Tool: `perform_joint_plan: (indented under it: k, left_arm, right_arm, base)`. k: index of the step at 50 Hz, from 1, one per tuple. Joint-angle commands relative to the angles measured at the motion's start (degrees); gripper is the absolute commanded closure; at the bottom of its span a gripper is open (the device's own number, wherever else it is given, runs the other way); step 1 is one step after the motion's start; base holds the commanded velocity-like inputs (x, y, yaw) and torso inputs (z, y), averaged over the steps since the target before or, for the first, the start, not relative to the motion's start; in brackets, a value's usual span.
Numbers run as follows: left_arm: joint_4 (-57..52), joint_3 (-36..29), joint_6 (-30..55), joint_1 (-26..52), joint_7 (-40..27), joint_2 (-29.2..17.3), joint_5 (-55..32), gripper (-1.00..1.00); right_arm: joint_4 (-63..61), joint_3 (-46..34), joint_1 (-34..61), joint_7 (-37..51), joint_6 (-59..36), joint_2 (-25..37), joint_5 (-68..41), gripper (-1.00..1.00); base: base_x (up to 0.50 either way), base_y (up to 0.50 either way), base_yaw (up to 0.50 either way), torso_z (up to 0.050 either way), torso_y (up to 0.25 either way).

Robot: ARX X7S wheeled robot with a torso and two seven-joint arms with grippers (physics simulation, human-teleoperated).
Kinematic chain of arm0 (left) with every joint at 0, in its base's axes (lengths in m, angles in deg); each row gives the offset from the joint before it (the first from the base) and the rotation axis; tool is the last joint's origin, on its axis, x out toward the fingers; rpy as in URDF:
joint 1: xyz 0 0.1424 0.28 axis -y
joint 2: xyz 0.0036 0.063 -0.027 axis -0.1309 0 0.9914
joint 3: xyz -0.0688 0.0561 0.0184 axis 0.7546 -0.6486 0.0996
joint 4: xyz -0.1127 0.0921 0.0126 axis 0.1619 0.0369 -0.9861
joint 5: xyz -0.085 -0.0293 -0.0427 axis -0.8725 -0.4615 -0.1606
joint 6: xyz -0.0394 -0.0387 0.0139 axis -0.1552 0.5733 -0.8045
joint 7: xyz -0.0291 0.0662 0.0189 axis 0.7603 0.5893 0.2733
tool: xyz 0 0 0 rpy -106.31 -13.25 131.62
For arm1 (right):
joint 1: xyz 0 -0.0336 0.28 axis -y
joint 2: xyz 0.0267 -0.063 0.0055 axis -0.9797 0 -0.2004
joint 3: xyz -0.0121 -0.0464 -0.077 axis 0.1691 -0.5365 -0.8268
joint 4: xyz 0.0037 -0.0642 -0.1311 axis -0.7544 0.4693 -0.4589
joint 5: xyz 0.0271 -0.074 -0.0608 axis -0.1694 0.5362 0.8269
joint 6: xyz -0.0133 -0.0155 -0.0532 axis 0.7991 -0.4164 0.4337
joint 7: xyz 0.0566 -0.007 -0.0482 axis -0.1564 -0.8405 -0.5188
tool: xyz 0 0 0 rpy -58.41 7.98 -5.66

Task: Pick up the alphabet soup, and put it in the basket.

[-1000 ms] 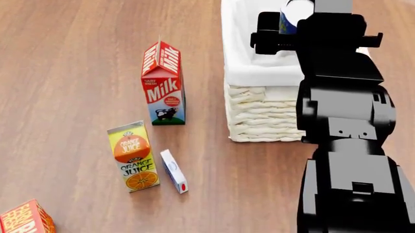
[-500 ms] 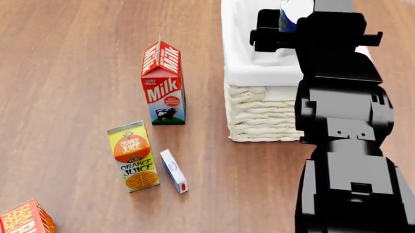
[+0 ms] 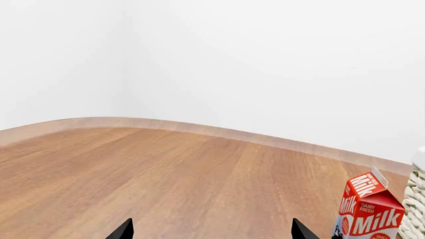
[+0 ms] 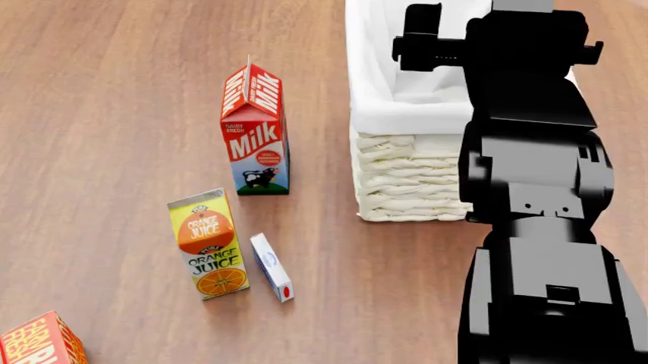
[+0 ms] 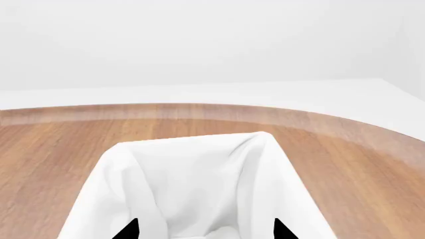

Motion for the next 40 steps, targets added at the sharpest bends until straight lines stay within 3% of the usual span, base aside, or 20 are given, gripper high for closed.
perform_joint_plan:
  k: [1, 13, 28, 40]
  left_arm:
    - [1.59, 1.35, 0.00, 1.21, 1.78, 0.97, -0.05, -1.00]
    - [1.62, 1.32, -0.10, 1.25, 1.68, 0.80, -0.28, -1.00]
    - [1.59, 1.14, -0.29, 1.11, 1.56, 0.64, -0.30, -1.00]
    - [1.25, 1.33, -0.58, 0.78, 1.41, 0.40, -0.49, -1.00]
  right_arm:
    - [0.84, 1.75, 1.80, -1.05, 3.17, -1.60, 0.68, -1.00]
    - [0.83, 4.29, 2.63, -1.48, 9.86, -1.73, -0.29, -1.00]
    - [0.56, 5.76, 2.37, -3.58, 26.18, -2.23, -0.91, -1.00]
    - [-31.97, 4.82, -11.72, -1.15, 22.78, -2.97, -1.41, -1.00]
  base:
    - [0.00, 0.00, 0.00, 0.000, 0.000]
    - [0.00, 0.00, 0.00, 0.000, 0.000]
    - [0.00, 0.00, 0.00, 0.000, 0.000]
    - [0.00, 0.00, 0.00, 0.000, 0.000]
